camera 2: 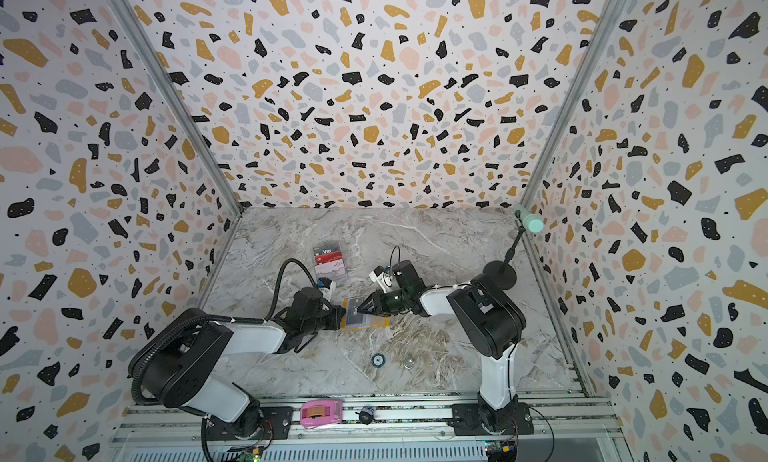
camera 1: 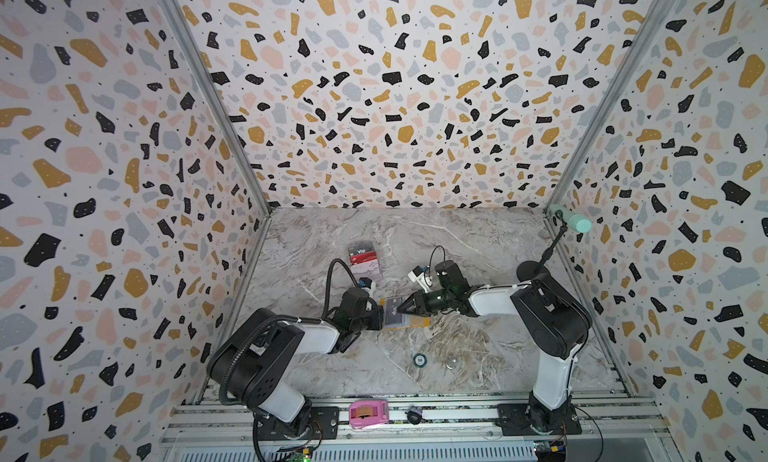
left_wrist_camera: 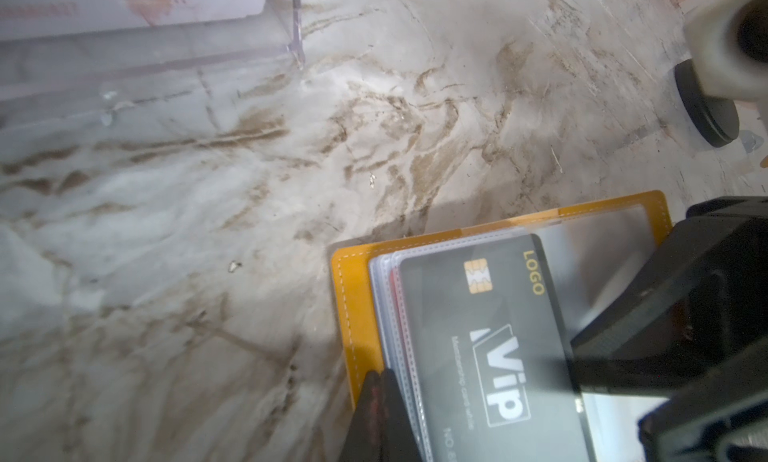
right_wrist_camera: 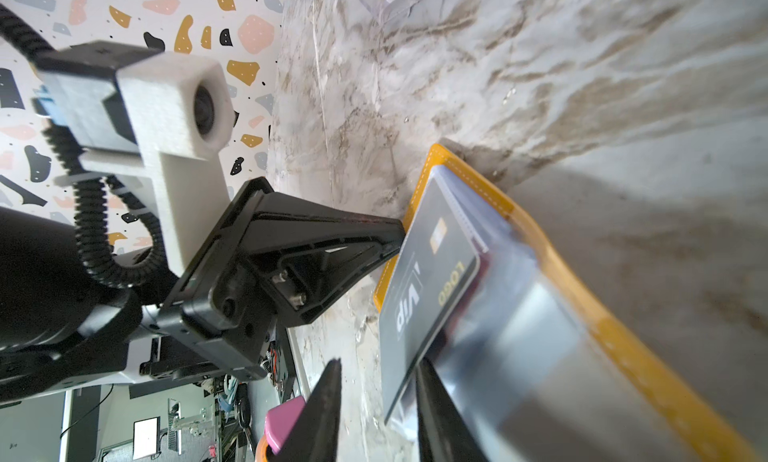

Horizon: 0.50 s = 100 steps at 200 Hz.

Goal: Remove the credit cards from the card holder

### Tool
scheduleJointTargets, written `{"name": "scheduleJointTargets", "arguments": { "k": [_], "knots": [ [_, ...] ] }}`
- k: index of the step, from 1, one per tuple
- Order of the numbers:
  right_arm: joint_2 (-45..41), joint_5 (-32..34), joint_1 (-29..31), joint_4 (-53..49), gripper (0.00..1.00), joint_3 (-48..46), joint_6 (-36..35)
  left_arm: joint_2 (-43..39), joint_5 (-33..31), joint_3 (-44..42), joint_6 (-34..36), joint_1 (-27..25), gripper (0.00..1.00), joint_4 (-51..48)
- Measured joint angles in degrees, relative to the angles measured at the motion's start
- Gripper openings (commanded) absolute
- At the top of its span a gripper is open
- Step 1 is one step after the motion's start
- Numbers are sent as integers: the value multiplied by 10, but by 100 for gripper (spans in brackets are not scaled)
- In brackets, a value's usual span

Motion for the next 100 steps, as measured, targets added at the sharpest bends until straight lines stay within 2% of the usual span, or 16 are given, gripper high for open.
{"name": "scheduleJointTargets", "arguments": {
  "k": [100],
  "knots": [
    [33, -3, -4, 29, 32, 0, 53, 2, 0, 0, 0, 0, 0, 3]
  ]
}}
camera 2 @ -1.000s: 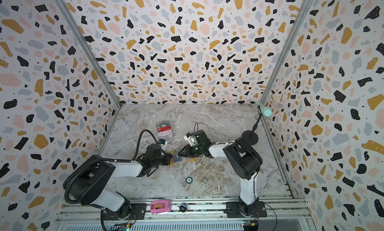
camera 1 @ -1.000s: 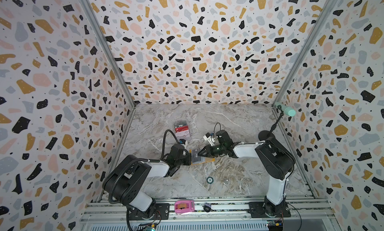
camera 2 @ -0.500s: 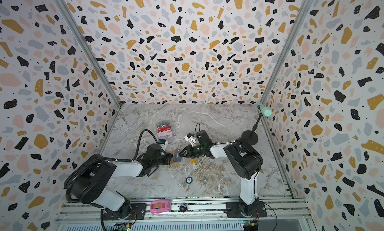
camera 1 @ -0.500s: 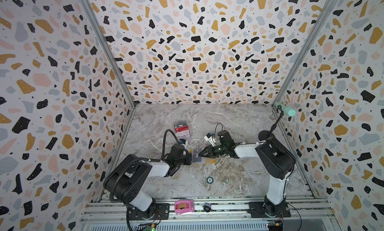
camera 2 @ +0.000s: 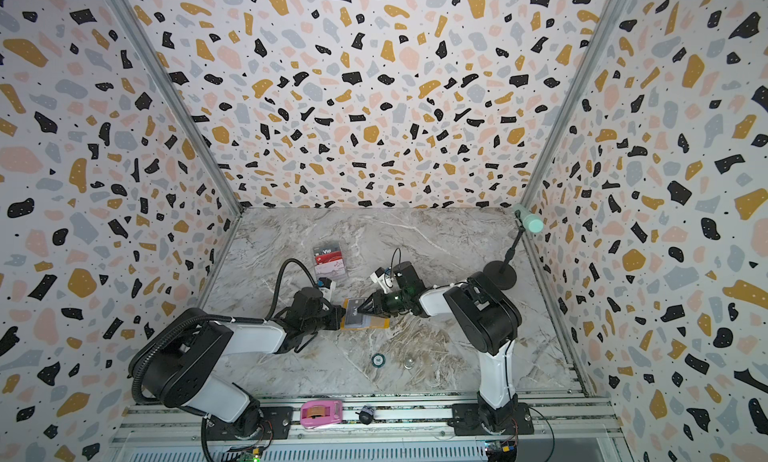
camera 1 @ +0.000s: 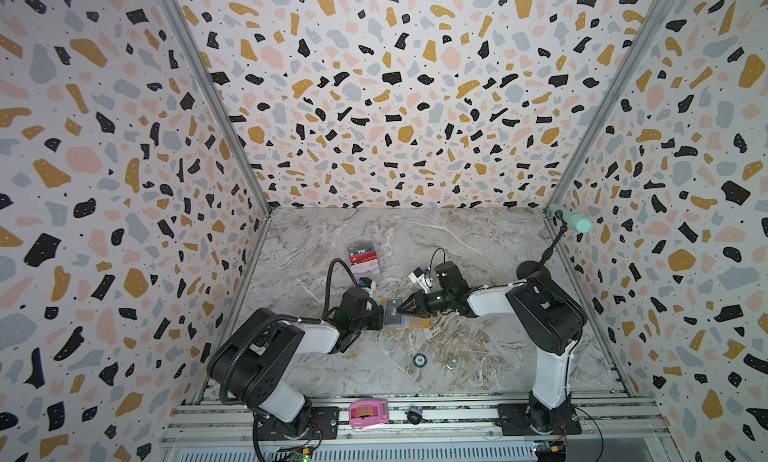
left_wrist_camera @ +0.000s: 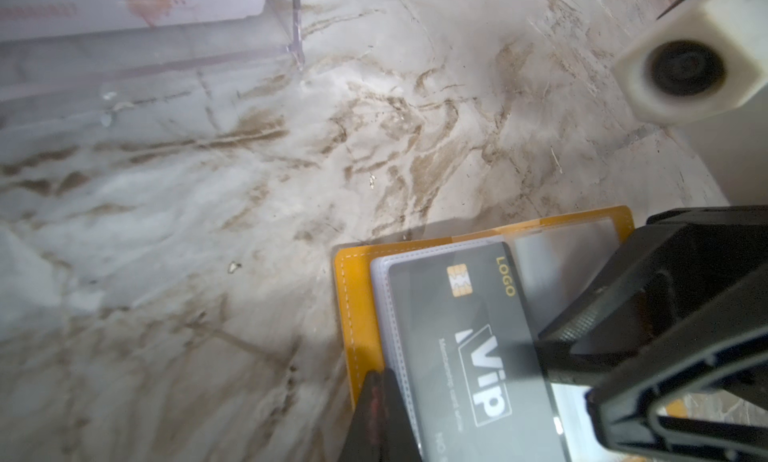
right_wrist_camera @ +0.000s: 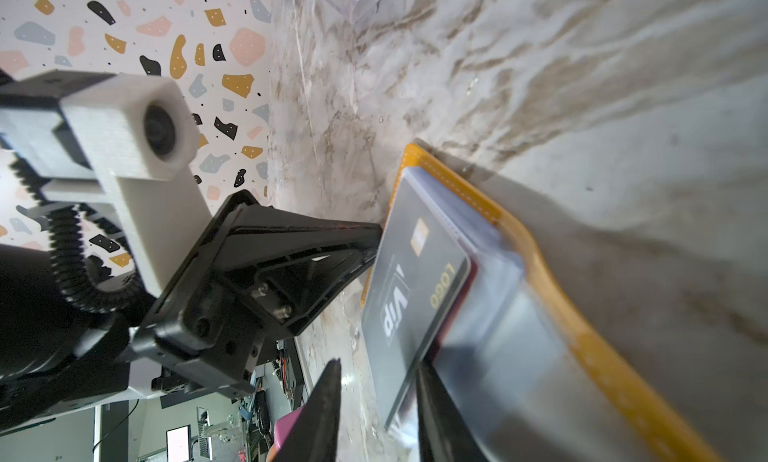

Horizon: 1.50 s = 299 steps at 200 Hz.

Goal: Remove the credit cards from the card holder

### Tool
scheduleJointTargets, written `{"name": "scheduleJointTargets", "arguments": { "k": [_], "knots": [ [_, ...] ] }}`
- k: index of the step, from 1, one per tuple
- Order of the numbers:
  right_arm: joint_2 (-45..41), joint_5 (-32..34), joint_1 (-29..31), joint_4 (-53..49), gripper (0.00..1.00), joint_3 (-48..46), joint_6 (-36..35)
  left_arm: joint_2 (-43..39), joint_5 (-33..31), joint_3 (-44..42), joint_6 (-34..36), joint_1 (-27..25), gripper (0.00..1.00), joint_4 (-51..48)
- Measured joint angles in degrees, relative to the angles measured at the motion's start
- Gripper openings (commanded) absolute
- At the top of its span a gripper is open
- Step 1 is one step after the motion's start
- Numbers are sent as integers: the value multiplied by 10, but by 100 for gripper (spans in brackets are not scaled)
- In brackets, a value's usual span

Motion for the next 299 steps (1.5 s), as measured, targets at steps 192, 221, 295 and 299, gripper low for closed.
{"name": "scheduleJointTargets", "arguments": {
  "k": [192, 221, 295, 299],
  "knots": [
    [17, 19, 3, -27, 31, 44, 5, -1, -7, 0, -2, 1, 0, 1],
    [17, 65, 14, -110, 31, 91, -47, -4, -9, -1, -2, 1, 0, -3],
    [17, 47, 9, -147, 31, 100, -108, -14, -8, -13, -4, 1, 0, -1],
    [17, 44, 7, -151, 31, 100, -112, -15, -7, -14, -4, 1, 0, 0]
  ]
}}
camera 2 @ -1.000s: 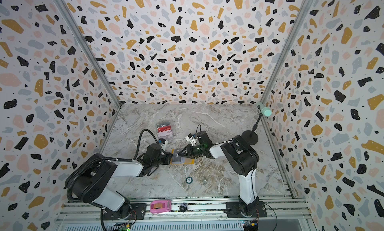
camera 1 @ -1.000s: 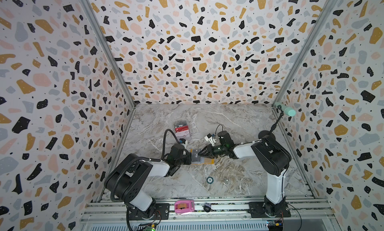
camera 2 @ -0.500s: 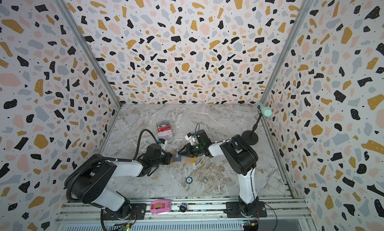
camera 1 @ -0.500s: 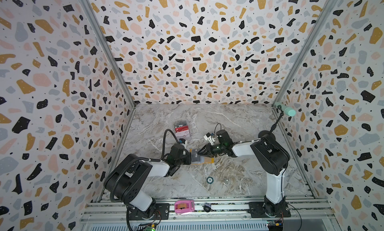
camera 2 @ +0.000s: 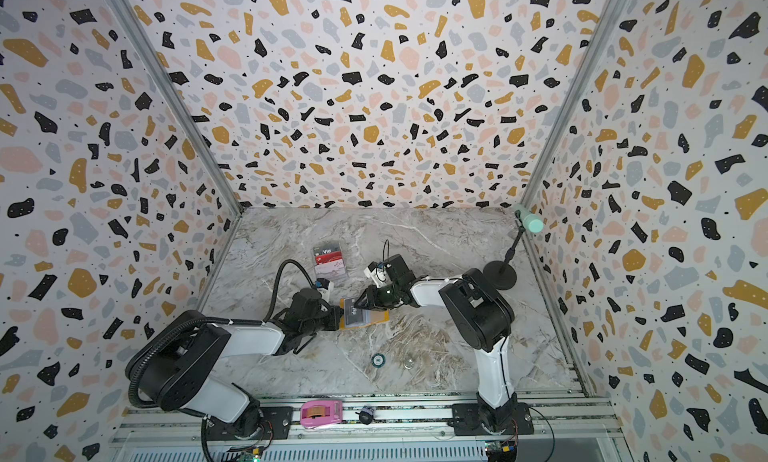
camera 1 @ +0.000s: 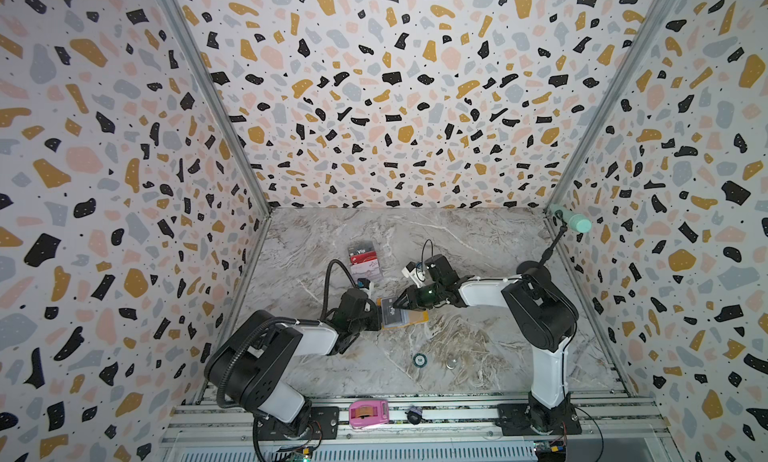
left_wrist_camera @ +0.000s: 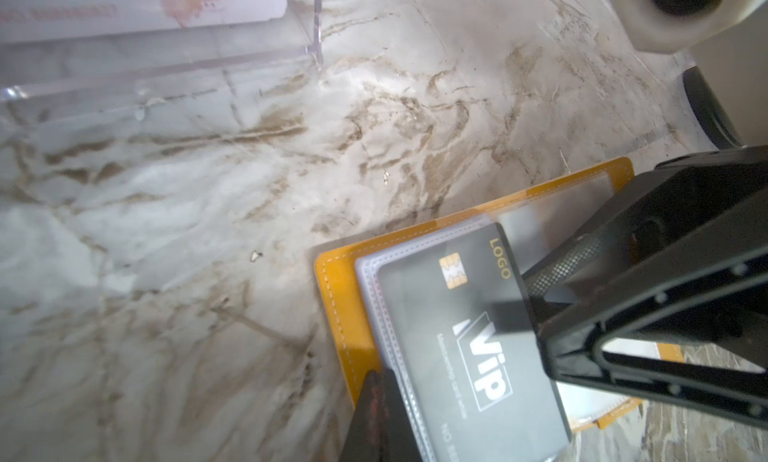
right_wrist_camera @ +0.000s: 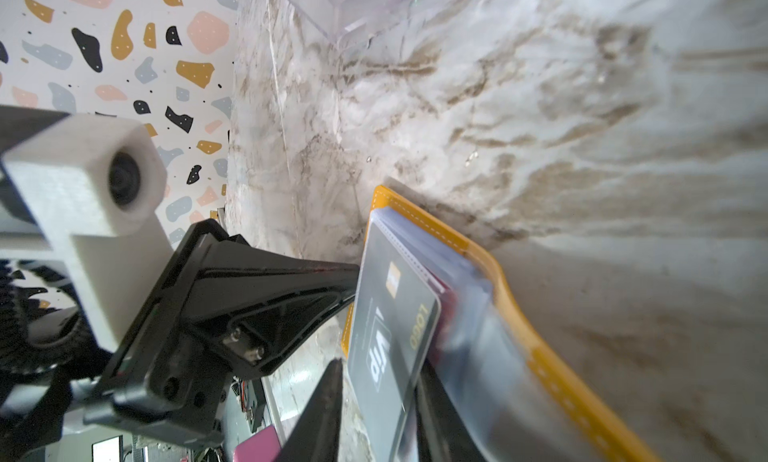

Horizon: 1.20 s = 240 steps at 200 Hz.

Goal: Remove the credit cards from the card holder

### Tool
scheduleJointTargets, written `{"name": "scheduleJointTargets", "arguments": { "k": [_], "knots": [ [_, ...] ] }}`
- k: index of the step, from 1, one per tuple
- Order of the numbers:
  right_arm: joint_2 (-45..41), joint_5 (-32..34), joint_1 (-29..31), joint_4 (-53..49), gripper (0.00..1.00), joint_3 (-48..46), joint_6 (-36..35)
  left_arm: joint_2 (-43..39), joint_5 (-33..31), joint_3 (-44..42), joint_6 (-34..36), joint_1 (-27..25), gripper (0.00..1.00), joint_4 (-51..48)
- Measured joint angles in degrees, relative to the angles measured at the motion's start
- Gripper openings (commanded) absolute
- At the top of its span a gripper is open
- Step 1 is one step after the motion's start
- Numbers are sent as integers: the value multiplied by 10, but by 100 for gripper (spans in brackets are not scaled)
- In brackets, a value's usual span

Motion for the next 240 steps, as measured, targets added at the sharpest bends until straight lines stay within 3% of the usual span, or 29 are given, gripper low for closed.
{"name": "scheduleJointTargets", "arguments": {
  "k": [60, 135, 240],
  "knots": [
    [0, -9, -10, -63, 33, 21, -46, -2, 2, -4, 0, 0, 0, 5],
    [0, -40, -8, -30, 33, 14, -19, -2, 3, -9, -2, 0, 0, 14],
    [0, 17, 0, -51, 32, 4, -16, -9, 11, -19, -12, 0, 0, 19]
  ]
}}
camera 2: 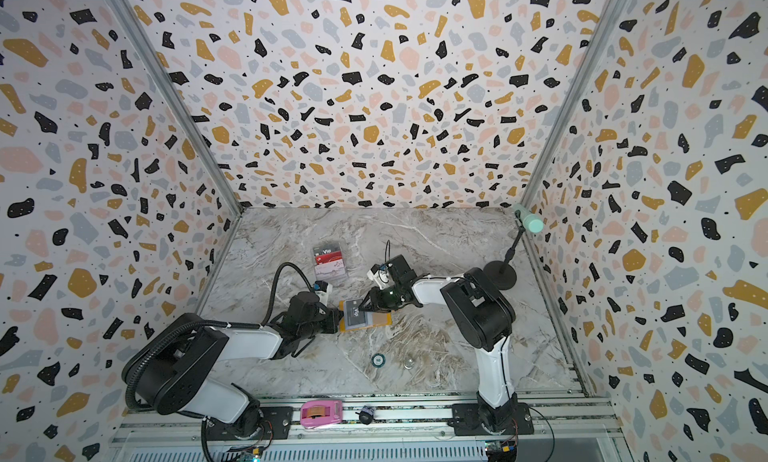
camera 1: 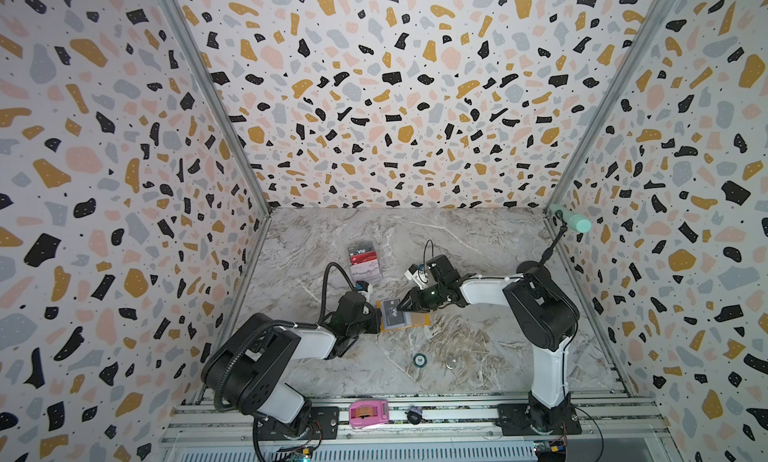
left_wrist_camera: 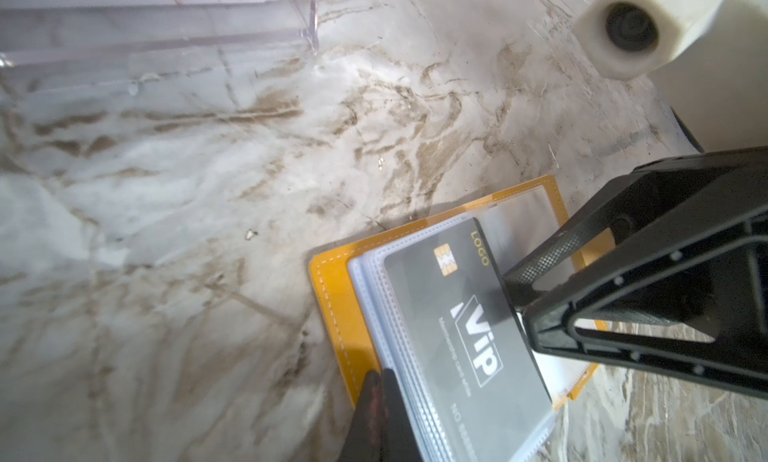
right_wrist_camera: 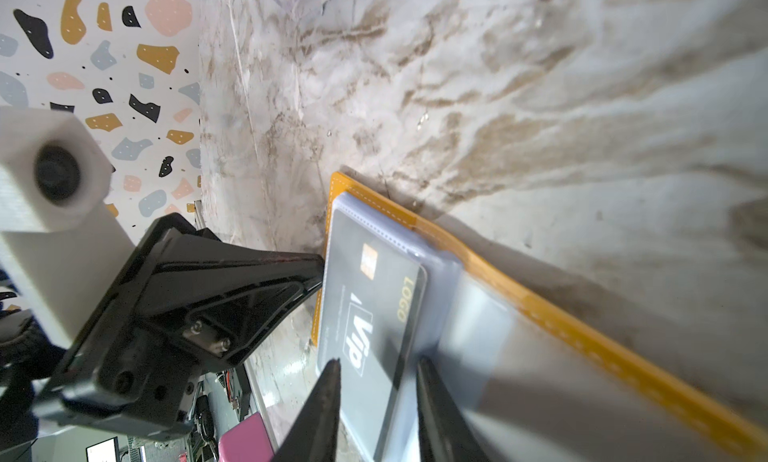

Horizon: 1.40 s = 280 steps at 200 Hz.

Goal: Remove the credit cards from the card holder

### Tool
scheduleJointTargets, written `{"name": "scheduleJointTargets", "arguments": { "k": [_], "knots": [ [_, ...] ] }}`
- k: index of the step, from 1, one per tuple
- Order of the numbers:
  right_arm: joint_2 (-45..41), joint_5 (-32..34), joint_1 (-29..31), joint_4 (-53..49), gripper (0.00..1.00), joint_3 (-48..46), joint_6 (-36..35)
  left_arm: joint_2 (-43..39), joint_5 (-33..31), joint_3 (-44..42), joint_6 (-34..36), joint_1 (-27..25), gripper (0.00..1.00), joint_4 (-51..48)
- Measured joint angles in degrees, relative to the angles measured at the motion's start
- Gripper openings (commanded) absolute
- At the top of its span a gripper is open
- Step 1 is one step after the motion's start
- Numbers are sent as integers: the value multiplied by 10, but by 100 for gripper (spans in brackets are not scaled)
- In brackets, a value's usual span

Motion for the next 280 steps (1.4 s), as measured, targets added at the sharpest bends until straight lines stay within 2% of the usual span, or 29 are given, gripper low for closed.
{"name": "scheduleJointTargets", "arguments": {
  "k": [173, 224, 280],
  "knots": [
    [0, -34, 0, 29, 31, -9, 9, 0, 0, -4, -1, 0, 0, 8],
    [-1, -64, -3, 28, 31, -9, -14, 0, 0, -4, -1, 0, 0, 8],
    [-1, -85, -4, 43, 31, -9, -7, 1, 0, -4, -1, 0, 0, 8]
  ]
}}
